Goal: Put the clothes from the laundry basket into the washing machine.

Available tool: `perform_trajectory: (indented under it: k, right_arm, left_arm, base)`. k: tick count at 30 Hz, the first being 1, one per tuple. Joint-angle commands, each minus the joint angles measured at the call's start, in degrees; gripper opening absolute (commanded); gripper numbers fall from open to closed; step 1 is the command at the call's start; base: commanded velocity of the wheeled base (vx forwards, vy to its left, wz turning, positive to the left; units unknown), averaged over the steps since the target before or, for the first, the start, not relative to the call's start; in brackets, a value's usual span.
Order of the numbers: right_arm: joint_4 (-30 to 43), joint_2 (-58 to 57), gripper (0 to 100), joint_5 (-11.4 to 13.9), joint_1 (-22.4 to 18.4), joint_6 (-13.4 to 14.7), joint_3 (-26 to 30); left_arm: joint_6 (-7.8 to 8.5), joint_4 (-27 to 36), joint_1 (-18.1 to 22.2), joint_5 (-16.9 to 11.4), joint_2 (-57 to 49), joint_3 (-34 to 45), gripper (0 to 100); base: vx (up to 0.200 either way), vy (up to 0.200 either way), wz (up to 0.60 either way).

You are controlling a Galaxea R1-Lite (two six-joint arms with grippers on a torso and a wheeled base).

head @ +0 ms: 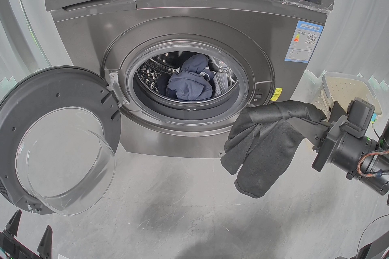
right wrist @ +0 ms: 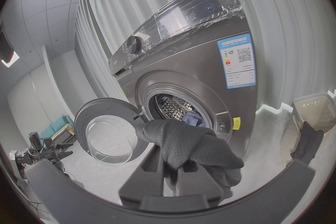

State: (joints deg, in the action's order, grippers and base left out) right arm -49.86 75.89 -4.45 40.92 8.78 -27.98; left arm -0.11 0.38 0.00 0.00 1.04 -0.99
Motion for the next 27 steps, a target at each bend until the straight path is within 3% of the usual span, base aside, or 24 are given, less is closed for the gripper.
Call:
perform_trajectory:
  k: [1, 10, 13, 16, 21, 23, 25, 27]
  right_arm:
    - [-0.2, 3.1, 0, 0.0, 1.1, 0.2, -2.3]
    - [-1.4, 9.7, 0, -0.1, 4.2, 1.5, -10.0]
    - [-4.1, 12.3, 0, -0.1, 4.5, 2.0, -11.2]
    - [-7.9, 15.3, 0, 0.0, 5.5, 2.0, -13.2]
    - [-11.0, 20.4, 0, 0.2, 6.4, 2.1, -16.4]
    - [-12.0, 21.8, 0, 0.1, 6.5, 2.1, -17.5]
    - [-13.3, 23.5, 0, 0.1, 6.5, 2.0, -19.0]
    - [-14.3, 24.7, 0, 0.1, 6.4, 2.1, -20.4]
  left_arm:
    - [0.11, 0.0, 0.1, 0.2, -1.0, 1.0, 100]
    - [1.08, -0.2, 0.2, -0.3, -1.0, 1.0, 100]
    - [0.29, -3.2, 0.4, -1.2, -1.0, -2.0, 100]
    - [0.37, -6.2, 0.5, -8.1, 6.2, -11.9, 100]
    - [1.08, -8.3, 0.2, -21.1, 23.3, -12.5, 100]
    - [1.34, -11.5, 0.0, -24.0, 28.4, -12.5, 100]
    - [2.92, -15.9, -0.9, -26.7, 35.2, -12.5, 100]
    - [4.24, -19.5, -2.2, -27.6, 40.5, -12.5, 100]
  base:
    - [0.0, 0.0, 0.0]
    - [0.0, 0.0, 0.0]
    - [0.0, 0.0, 0.0]
    - [0.0, 0.0, 0.0]
    - [0.0, 0.0, 0.0]
    - [0.0, 0.0, 0.0]
    - [0.0, 0.0, 0.0]
    - [0.0, 0.0, 0.0]
